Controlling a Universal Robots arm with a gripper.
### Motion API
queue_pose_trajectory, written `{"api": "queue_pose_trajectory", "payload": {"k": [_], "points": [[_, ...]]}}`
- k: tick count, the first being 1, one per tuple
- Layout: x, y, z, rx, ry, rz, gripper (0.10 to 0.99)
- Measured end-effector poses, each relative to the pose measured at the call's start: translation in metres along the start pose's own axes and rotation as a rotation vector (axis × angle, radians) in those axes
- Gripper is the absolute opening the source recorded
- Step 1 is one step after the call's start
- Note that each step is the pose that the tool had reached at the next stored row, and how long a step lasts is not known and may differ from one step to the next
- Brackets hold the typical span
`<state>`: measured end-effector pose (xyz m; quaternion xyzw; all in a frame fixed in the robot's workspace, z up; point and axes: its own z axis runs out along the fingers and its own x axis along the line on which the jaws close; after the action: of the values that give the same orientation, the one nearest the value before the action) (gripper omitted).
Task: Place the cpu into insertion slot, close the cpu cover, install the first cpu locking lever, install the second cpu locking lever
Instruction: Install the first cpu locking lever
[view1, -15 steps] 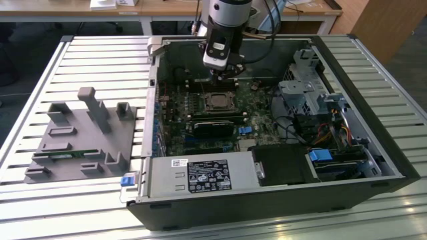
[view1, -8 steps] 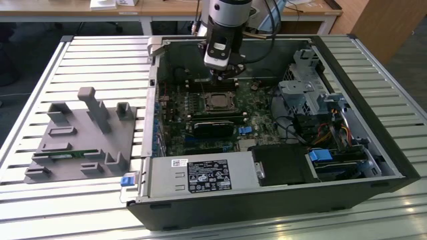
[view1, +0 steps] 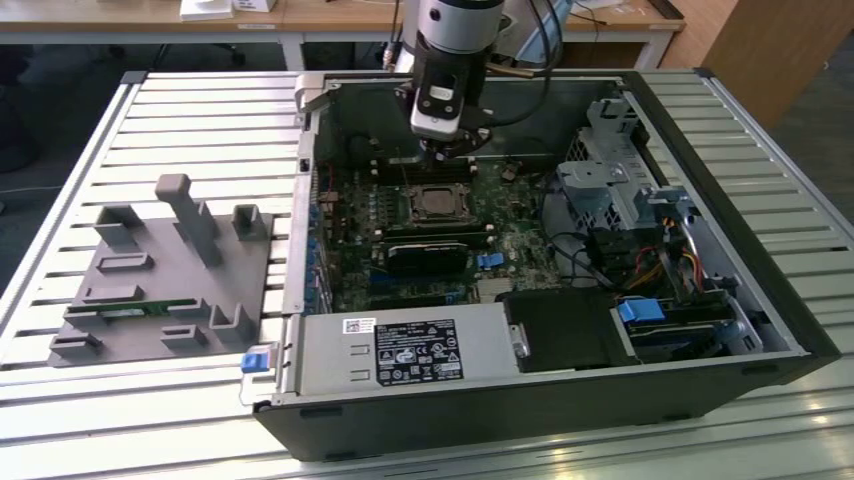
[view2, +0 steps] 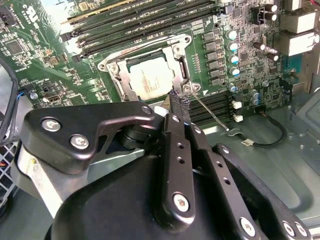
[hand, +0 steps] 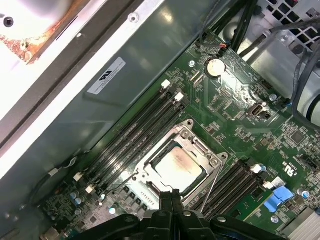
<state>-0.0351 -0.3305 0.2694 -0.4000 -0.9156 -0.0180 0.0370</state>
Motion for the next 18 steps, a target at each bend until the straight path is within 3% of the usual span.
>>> {"api": "queue_pose_trajectory", "payload": {"k": [18], "points": [[0.0,0.0,0.0,0.006,0.0003,-0.074,0.106]]}}
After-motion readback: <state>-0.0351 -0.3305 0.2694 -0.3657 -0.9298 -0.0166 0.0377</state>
